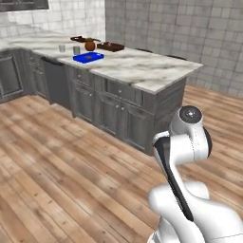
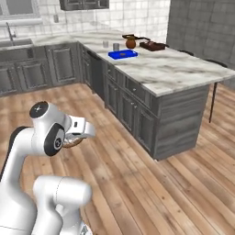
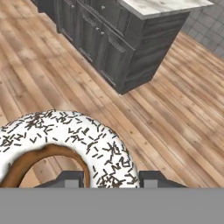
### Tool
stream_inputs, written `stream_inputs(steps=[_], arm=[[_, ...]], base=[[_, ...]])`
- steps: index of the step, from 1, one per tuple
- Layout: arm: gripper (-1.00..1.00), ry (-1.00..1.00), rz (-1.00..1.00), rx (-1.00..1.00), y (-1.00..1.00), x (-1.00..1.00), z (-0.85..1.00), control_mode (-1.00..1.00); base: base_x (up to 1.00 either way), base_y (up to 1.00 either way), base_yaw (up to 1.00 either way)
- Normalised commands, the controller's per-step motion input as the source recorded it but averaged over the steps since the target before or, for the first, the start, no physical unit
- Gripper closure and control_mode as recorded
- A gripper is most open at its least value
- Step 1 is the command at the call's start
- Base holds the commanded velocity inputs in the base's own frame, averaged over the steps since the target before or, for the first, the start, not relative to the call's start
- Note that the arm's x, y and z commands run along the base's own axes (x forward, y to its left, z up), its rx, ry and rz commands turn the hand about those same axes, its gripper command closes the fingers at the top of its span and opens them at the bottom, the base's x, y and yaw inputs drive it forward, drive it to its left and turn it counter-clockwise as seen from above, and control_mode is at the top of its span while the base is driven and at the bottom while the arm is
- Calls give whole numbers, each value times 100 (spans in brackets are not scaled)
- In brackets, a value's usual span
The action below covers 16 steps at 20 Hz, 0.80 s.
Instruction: Take the donut and cake from the fridge and place them on the empty tray on the dining counter.
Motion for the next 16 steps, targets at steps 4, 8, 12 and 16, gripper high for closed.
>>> stream_inputs(steps=[4, 8, 12, 16], arm=[[100, 0, 0, 0, 0, 0, 0, 100], [100, 0, 0, 0, 0, 0, 0, 100], [100, 0, 0, 0, 0, 0, 0, 100], [100, 0, 0, 0, 0, 0, 0, 100]], base=[[56, 0, -33], [62, -1, -34], [63, -5, -33], [63, -10, -32]])
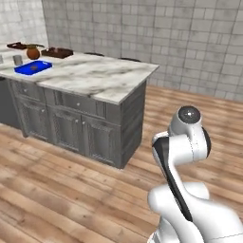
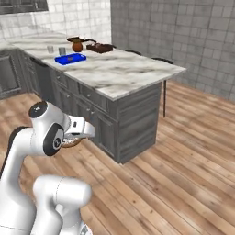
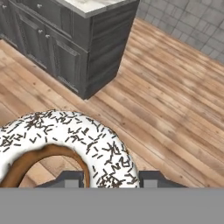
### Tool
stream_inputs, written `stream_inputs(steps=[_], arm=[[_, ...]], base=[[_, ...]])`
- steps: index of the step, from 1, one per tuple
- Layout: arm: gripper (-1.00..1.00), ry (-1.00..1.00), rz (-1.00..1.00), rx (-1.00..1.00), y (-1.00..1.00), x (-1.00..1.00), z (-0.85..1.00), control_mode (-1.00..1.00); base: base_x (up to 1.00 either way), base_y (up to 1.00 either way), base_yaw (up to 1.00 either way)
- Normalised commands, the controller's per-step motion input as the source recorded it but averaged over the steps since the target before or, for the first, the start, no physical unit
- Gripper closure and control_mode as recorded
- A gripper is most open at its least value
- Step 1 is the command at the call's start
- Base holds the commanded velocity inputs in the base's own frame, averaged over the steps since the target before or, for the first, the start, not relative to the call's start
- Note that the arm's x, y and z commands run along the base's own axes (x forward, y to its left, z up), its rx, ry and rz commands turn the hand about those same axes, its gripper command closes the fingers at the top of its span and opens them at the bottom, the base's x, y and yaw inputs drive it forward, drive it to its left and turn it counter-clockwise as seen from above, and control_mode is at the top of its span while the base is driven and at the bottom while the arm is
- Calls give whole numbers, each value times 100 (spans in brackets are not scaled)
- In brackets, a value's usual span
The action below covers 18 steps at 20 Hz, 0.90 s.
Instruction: Take the donut and cake from the fridge and place them on the empty tray on the dining counter.
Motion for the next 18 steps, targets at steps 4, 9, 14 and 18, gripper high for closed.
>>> stream_inputs(steps=[4, 9, 14, 18], arm=[[100, 0, 0, 0, 0, 0, 0, 100], [100, 0, 0, 0, 0, 0, 0, 100], [100, 0, 0, 0, 0, 0, 0, 100], [100, 0, 0, 0, 0, 0, 0, 100]], base=[[65, -11, -29], [68, -16, -25], [72, -18, -20], [71, -17, -17]])
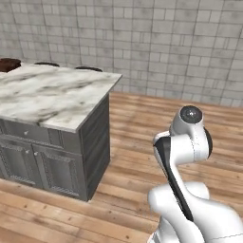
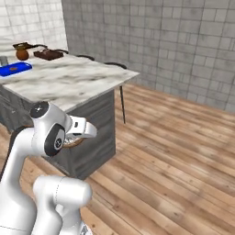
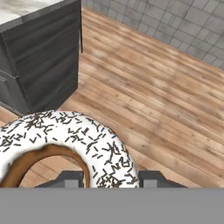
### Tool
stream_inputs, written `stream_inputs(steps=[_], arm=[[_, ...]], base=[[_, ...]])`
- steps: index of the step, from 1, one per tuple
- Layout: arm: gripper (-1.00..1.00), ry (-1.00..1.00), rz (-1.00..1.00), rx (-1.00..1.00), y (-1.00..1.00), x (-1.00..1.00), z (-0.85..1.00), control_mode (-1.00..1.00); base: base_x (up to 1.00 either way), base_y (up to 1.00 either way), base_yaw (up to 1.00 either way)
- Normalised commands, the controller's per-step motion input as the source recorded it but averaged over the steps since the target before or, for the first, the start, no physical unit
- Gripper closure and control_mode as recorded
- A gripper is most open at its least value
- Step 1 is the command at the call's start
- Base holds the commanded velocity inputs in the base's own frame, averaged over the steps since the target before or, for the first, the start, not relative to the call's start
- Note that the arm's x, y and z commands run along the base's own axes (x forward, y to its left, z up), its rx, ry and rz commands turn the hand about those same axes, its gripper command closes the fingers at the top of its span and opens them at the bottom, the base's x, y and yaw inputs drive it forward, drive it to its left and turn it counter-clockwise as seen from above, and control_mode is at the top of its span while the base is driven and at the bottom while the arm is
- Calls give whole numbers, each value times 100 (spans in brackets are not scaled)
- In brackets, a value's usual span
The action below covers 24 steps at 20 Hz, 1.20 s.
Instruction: Take the donut and cake from the fridge and place them on the empty tray on the dining counter.
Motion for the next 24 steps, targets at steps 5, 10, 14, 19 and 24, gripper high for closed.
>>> stream_inputs(steps=[5, 10, 14, 19, 24], arm=[[100, 0, 0, 0, 0, 0, 0, 100], [100, 0, 0, 0, 0, 0, 0, 100], [100, 0, 0, 0, 0, 0, 0, 100], [100, 0, 0, 0, 0, 0, 0, 100], [100, 0, 0, 0, 0, 0, 0, 100]], base=[[71, -17, -14], [77, -16, -11], [79, -16, -8], [93, -11, -4], [88, -9, 0]])
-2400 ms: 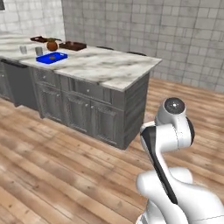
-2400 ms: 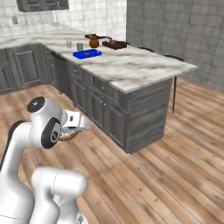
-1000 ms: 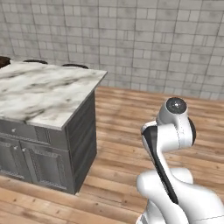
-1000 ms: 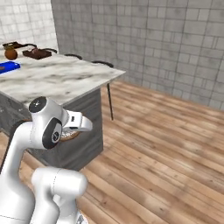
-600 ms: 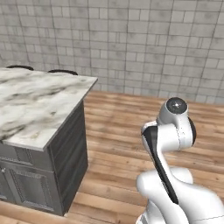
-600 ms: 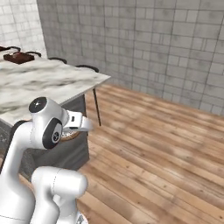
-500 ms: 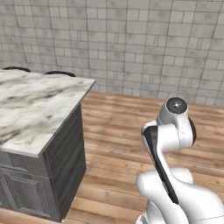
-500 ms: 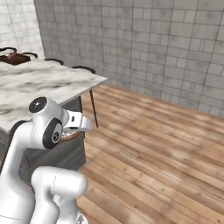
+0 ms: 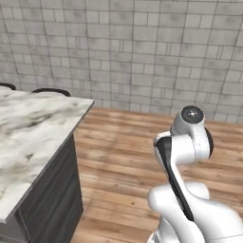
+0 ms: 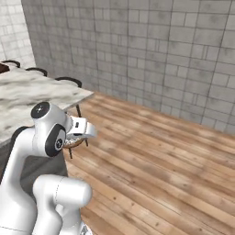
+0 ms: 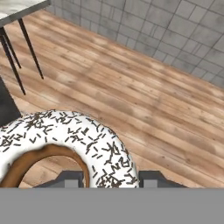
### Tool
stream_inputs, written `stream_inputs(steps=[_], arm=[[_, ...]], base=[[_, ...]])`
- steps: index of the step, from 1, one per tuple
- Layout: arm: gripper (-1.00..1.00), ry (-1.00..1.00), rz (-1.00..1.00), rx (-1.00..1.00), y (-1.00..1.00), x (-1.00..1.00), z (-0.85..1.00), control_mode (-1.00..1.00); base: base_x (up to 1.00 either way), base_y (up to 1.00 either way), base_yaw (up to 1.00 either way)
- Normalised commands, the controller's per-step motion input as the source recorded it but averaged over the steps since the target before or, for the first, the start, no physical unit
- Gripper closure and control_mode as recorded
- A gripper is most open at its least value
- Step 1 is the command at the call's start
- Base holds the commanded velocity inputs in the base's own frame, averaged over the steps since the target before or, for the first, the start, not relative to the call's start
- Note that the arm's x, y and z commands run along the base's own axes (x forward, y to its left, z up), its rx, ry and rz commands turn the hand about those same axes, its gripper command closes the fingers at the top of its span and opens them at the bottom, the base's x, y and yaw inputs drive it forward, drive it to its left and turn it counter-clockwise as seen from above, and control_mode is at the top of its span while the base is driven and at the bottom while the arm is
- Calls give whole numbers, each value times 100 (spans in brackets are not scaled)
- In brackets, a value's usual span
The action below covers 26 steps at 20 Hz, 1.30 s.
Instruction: Take the donut and cake from the fridge and place them on the empty tray on the dining counter.
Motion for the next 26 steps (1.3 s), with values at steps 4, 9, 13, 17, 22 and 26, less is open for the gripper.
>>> stream_inputs(steps=[4, 9, 13, 17, 22, 26], arm=[[100, 0, 0, 0, 0, 0, 0, 100], [100, 0, 0, 0, 0, 0, 0, 100], [100, 0, 0, 0, 0, 0, 0, 100], [100, 0, 0, 0, 0, 0, 0, 100], [100, 0, 0, 0, 0, 0, 0, 100], [100, 0, 0, 0, 0, 0, 0, 100]], base=[[85, -7, 0], [87, -5, 0], [85, -5, 0], [84, -6, 2], [87, -16, 7], [83, -14, 8]])
